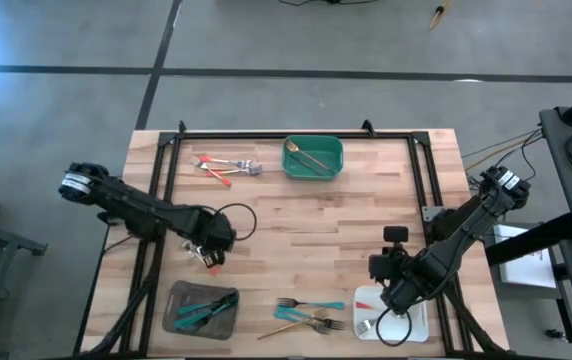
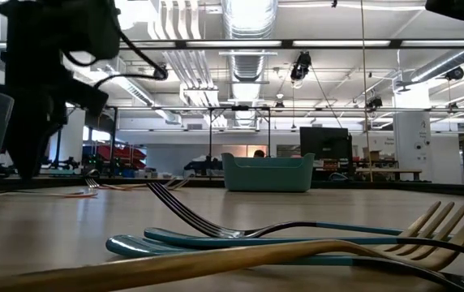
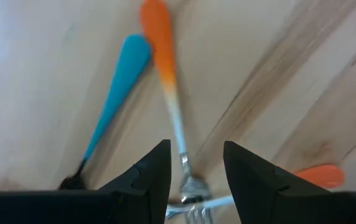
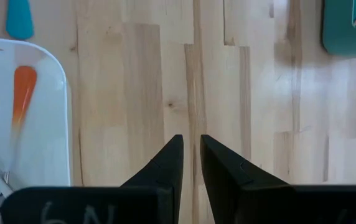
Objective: Sort silverware by color (type)
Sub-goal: Put the orange fork into the white bin
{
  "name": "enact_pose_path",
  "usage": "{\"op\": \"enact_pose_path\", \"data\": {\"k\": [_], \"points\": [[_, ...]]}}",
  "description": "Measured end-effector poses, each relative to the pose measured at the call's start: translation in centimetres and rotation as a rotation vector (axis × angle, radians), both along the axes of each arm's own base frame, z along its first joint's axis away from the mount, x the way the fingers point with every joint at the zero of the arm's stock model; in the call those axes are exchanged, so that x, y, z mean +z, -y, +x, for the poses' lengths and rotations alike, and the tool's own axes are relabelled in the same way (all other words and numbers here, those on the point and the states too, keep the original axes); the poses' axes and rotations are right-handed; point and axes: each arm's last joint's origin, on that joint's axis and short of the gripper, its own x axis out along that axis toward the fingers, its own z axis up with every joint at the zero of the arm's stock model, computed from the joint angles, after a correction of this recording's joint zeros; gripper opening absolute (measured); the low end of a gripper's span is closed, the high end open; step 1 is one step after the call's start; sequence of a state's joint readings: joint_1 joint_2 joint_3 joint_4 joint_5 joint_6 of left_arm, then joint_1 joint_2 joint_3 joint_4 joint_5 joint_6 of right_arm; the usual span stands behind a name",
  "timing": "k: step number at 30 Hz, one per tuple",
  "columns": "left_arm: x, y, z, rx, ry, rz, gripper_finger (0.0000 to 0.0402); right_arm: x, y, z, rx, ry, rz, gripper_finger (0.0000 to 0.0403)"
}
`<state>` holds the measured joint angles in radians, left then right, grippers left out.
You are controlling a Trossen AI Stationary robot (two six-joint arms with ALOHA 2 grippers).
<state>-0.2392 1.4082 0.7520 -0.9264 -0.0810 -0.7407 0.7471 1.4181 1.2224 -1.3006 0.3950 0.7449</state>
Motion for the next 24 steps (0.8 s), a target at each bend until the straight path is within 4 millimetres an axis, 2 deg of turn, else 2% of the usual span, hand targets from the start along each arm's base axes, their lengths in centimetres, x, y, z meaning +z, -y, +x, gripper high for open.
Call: {"op": "enact_pose_path", "data": {"k": [7,13,17,24], "points": [[-1.3,-1.5,-0.6,0.009,-0.03,-0.006,0.013,0.0,0.0,0.0,-0.014,0.005,0.004,0.0047],[-1.7,-1.8,-0.8,-0.023,-0.035,-0.007,0.013,0.0,0.2,0.2,-0.021,0.012,-0.002,0.0047],[-2.7,-1.9,-1.5,-0.021,-0.051,-0.015,0.013,0.0,0.3,0.2,-0.024,0.024,-0.016,0.0047],[-3.6,-1.9,-2.0,0.04,-0.036,-0.063,0.0123,0.0,0.3,0.2,-0.024,0.025,-0.016,0.0047]]}}
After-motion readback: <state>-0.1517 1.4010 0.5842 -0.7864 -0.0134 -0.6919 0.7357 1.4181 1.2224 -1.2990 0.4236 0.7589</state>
